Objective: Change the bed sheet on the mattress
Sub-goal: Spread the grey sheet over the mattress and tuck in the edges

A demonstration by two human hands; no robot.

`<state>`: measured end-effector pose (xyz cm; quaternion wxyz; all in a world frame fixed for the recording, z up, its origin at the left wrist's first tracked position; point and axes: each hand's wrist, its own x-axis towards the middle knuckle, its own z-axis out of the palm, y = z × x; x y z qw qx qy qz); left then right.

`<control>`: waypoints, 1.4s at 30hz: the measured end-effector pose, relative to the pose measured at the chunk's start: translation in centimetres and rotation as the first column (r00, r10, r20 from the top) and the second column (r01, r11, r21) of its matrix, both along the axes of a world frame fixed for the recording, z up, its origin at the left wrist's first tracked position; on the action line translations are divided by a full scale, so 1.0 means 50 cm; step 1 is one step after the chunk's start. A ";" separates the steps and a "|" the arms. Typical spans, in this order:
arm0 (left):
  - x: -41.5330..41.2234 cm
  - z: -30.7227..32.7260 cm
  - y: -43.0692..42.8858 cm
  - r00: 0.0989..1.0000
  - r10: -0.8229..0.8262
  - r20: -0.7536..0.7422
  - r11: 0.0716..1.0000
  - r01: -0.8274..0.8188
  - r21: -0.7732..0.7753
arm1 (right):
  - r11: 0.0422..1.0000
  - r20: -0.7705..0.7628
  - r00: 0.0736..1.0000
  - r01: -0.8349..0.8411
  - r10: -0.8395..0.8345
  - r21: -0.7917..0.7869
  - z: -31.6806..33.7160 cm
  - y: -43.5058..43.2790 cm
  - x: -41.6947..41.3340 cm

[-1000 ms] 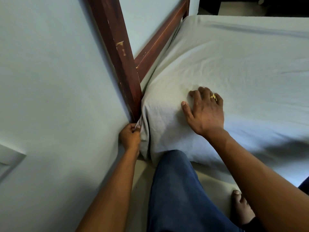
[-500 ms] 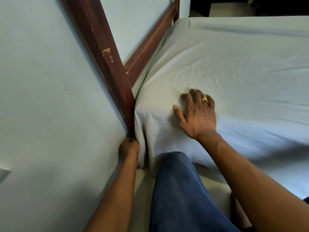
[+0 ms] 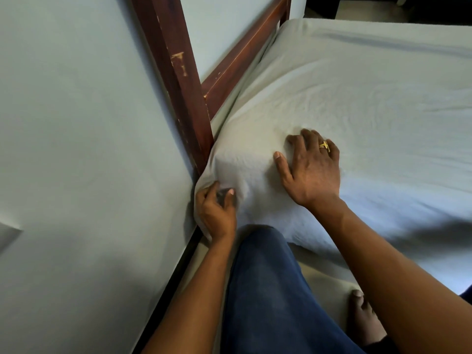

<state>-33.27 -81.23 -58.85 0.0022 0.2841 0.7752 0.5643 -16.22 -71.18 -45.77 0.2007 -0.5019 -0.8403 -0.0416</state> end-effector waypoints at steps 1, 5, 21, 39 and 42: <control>0.000 0.002 0.004 1.000 -0.001 -0.008 1.000 0.001 -0.001 | 1.000 -0.001 1.000 0.003 -0.003 0.001 0.000 0.000 -0.001; -0.017 0.016 0.022 0.998 0.036 -0.043 0.998 -0.038 -0.048 | 1.000 0.002 1.000 0.010 -0.010 -0.001 0.000 -0.003 -0.002; 0.000 0.042 -0.080 0.688 -0.195 0.699 0.924 -0.110 0.365 | 1.000 -0.030 1.000 -0.005 0.004 -0.010 -0.002 0.000 -0.001; -0.051 0.047 -0.122 0.293 -0.597 0.747 0.799 0.301 0.520 | 0.992 -0.263 0.959 -0.122 0.110 -0.031 0.018 0.006 -0.003; -0.055 0.028 -0.128 0.215 -0.588 0.780 0.807 0.226 0.546 | 0.941 -0.409 0.850 -0.325 0.332 0.090 0.043 -0.031 -0.019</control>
